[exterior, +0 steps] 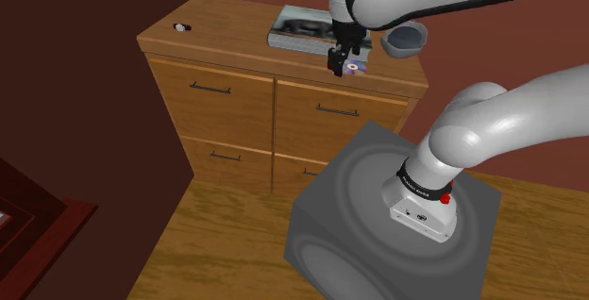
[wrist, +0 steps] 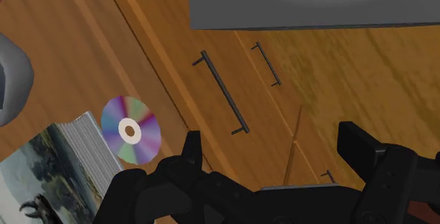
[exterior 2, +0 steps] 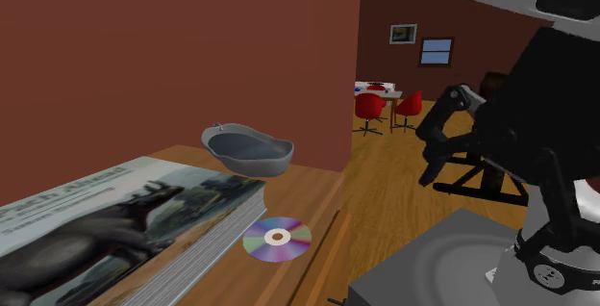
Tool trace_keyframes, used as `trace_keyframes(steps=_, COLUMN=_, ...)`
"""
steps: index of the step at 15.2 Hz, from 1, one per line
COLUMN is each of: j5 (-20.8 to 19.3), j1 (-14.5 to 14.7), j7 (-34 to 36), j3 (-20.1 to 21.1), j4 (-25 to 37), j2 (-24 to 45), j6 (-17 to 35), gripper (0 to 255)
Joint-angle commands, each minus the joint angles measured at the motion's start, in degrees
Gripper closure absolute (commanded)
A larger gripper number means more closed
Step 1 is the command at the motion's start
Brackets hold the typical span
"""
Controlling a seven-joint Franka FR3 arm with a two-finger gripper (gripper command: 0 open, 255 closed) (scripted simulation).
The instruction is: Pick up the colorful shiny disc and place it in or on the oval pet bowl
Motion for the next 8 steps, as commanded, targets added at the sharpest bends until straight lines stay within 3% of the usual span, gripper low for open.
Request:
trace_keyframes(steps=1, j5=-4.9, j1=-1.8, j7=2.7, j3=2.1, j4=-2.3, j2=2.2, j6=4.6, gripper=0)
trace_keyframes(steps=5, j5=-16.7, j1=-7.1, j7=10.3, j3=6.6, j4=-5.8, j2=7.9, j6=12.8, gripper=0)
trace_keyframes(steps=8, j5=-28.3, j1=-12.8, j7=18.5, j3=10.3, j4=-6.7, j2=13.6, j6=17.3, gripper=0)
